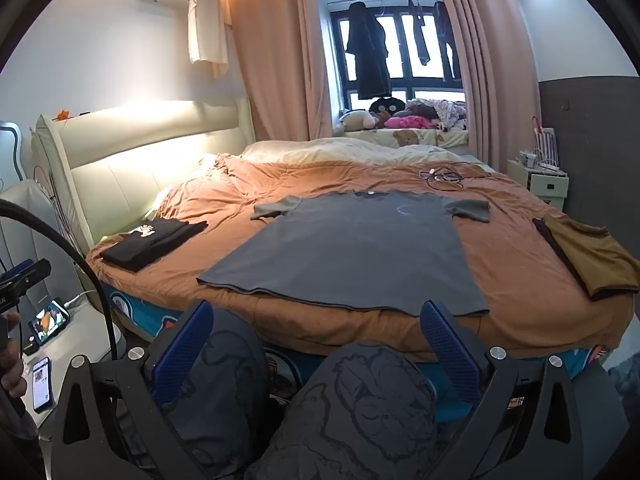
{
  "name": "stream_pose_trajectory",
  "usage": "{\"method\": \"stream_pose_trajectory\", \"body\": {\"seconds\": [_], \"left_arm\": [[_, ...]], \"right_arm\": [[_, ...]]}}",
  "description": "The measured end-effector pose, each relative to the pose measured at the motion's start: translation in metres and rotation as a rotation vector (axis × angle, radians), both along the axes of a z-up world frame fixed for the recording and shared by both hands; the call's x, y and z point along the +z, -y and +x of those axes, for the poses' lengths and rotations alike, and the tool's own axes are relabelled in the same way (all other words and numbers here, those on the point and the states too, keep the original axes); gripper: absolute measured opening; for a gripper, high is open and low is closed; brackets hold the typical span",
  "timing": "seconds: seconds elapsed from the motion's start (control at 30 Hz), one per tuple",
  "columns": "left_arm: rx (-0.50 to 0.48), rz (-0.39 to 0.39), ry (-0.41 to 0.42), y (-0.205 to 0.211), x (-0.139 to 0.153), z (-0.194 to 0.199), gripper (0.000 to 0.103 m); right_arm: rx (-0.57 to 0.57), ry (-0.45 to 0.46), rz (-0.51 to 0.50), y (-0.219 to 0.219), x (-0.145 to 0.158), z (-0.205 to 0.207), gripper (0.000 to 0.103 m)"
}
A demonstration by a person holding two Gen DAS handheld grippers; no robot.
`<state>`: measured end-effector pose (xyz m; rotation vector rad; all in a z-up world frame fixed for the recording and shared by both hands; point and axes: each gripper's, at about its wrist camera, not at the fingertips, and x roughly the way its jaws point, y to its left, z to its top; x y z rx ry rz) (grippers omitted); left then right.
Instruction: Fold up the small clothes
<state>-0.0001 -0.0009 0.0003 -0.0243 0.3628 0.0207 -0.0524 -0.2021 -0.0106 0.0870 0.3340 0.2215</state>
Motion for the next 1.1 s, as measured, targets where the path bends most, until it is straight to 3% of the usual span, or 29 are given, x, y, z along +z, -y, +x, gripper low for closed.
{"method": "stream_pose_trajectory", "body": {"seconds": [0.27, 0.33, 1.1], "left_arm": [[-0.038, -0.025, 0.039, -0.003, 0.001, -0.025, 0.103], [-0.048, -0.019, 0.011, -0.002, 0.002, -0.013, 0.103], [-0.062, -0.028, 0.016, -0.006, -0.002, -0.018, 0.103]], "right_arm": [[-0.004, 0.019, 0.005, 0.009, 0.01, -0.006, 0.103], [-0.011, 0.028, -0.004, 0.003, 0.002, -0.009, 0.103], [-0.023, 0.029, -0.022, -0.001, 0.001, -0.009, 0.103]]}}
